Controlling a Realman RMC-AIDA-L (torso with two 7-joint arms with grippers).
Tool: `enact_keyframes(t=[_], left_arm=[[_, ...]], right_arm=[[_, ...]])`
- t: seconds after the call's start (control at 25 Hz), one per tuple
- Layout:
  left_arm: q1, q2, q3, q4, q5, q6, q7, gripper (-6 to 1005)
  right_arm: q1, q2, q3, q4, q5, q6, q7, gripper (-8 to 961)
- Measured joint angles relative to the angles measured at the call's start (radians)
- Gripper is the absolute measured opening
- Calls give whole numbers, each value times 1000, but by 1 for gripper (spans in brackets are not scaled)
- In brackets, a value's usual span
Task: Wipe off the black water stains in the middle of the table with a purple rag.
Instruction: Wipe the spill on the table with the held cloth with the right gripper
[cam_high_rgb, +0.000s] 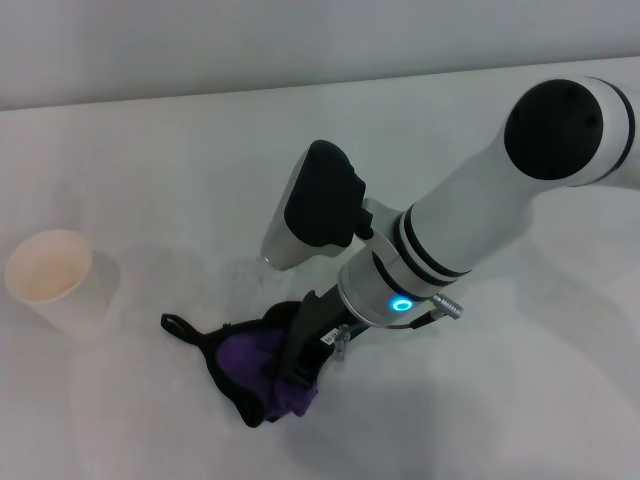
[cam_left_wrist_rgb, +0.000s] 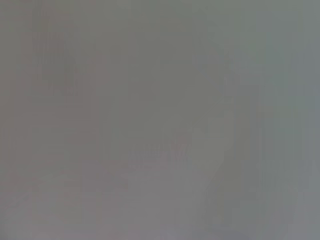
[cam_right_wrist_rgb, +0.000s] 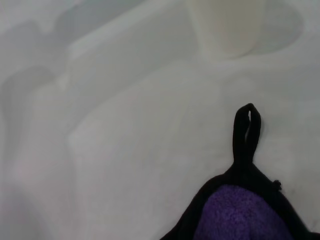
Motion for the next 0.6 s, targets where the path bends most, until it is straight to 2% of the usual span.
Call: enact_keyframes(t=[0.2, 0.44, 0.6], left_arm=[[-1, 0, 0, -10, 0, 0, 0, 892], [-2, 0, 0, -14, 0, -8, 0, 892], [-2, 0, 0, -14, 0, -8, 0, 893]], right_arm=[[-13, 3, 11, 13, 19, -11, -35, 57], [-37, -1, 33, 57, 17, -186, -36, 54], [-63, -8, 78, 64, -6, -221, -44, 49]])
